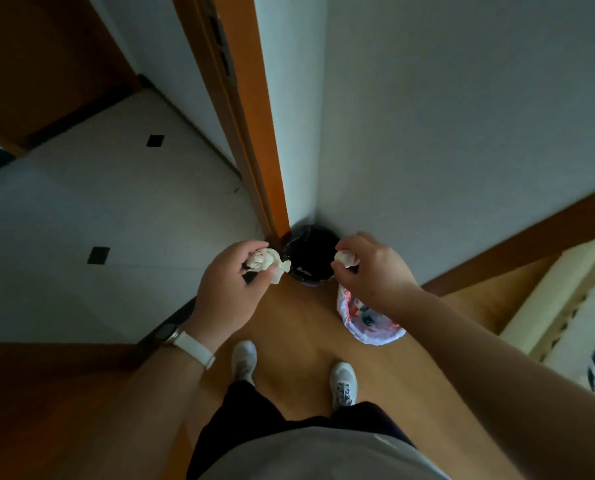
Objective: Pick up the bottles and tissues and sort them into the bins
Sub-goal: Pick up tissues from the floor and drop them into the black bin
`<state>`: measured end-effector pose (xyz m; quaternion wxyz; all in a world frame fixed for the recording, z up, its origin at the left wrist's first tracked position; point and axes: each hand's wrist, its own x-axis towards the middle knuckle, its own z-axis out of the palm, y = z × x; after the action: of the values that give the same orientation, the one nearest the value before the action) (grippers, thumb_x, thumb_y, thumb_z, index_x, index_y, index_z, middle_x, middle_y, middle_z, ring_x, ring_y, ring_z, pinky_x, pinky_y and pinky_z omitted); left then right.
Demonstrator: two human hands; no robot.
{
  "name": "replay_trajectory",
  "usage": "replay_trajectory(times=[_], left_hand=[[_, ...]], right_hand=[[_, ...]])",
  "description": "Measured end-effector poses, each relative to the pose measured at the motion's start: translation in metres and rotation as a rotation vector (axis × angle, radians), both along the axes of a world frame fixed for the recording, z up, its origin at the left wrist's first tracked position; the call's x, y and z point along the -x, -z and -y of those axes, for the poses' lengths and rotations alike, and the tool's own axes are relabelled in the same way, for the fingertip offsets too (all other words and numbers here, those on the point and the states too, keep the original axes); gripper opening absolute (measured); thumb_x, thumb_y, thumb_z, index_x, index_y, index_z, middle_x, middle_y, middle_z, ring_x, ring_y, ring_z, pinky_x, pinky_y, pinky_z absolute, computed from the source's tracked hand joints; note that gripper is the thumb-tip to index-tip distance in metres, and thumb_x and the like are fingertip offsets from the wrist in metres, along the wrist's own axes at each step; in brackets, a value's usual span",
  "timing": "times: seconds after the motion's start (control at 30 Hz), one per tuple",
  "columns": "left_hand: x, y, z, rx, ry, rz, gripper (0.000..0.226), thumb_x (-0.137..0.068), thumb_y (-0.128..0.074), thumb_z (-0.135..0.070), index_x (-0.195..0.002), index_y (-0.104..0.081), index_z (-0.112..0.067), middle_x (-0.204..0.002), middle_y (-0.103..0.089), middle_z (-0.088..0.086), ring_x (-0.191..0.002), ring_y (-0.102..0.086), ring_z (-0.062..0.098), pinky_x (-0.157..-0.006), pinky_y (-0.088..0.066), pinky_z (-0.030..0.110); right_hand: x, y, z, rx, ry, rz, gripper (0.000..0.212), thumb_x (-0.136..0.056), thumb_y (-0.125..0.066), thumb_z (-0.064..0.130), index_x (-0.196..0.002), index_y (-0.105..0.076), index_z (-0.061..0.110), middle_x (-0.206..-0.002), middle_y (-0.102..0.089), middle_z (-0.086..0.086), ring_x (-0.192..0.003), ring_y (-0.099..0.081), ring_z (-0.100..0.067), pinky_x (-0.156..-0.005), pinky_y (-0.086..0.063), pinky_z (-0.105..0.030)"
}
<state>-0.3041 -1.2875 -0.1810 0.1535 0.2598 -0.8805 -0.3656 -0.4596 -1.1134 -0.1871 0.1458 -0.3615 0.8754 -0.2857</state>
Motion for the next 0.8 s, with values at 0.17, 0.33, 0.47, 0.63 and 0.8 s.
replay_trajectory(times=[0.17,0.33,0.47,0.63,0.8], left_hand=[[0.034,0.036,0.068,-0.047,0.140,-0.005,0.030,-0.084,-0.073,-0.017,-0.113,-0.067,-0.017,-0.102,-0.067,-0.010,-0.093,-0.063,0.008,-0.079,-0.050,0.018],[0.057,0.066,0.144,-0.063,0.310,0.015,0.032,-0.083,-0.075,-0.017,-0.114,-0.067,-0.017,-0.105,-0.069,-0.004,-0.095,-0.064,0.013,-0.080,-0.056,0.034],[0.079,0.091,0.188,-0.094,0.356,0.051,0.033,-0.083,-0.074,-0.017,-0.114,-0.066,-0.017,-0.105,-0.067,-0.004,-0.095,-0.063,0.013,-0.079,-0.056,0.032],[0.101,0.141,0.203,-0.082,0.433,0.133,0.034,-0.084,-0.073,-0.013,-0.117,-0.065,-0.014,-0.105,-0.061,-0.009,-0.094,-0.055,0.003,-0.078,-0.039,0.002],[0.134,0.224,0.198,-0.107,0.464,0.229,0.033,-0.085,-0.071,-0.014,-0.118,-0.064,-0.013,-0.108,-0.063,-0.003,-0.096,-0.056,0.008,-0.078,-0.039,0.008]], right_hand=[[0.004,0.022,0.042,-0.120,0.178,0.030,0.023,-0.085,-0.065,0.028,-0.107,-0.064,0.022,-0.105,-0.061,0.004,-0.083,-0.059,-0.018,-0.067,-0.037,-0.023],[-0.007,0.030,0.097,-0.212,0.392,0.088,0.023,-0.084,-0.063,0.030,-0.107,-0.063,0.025,-0.106,-0.061,0.003,-0.089,-0.060,-0.021,-0.075,-0.048,-0.032],[-0.006,0.044,0.128,-0.246,0.487,0.121,0.025,-0.087,-0.059,0.032,-0.111,-0.062,0.027,-0.108,-0.060,0.008,-0.090,-0.058,-0.016,-0.070,-0.036,-0.025],[0.007,0.090,0.144,-0.231,0.566,0.165,0.024,-0.088,-0.061,0.028,-0.112,-0.063,0.023,-0.113,-0.061,0.006,-0.097,-0.058,-0.016,-0.071,-0.027,-0.020],[0.034,0.177,0.143,-0.200,0.595,0.241,0.028,-0.087,-0.063,0.024,-0.114,-0.062,0.019,-0.116,-0.060,-0.001,-0.096,-0.058,-0.020,-0.074,-0.039,-0.025]])
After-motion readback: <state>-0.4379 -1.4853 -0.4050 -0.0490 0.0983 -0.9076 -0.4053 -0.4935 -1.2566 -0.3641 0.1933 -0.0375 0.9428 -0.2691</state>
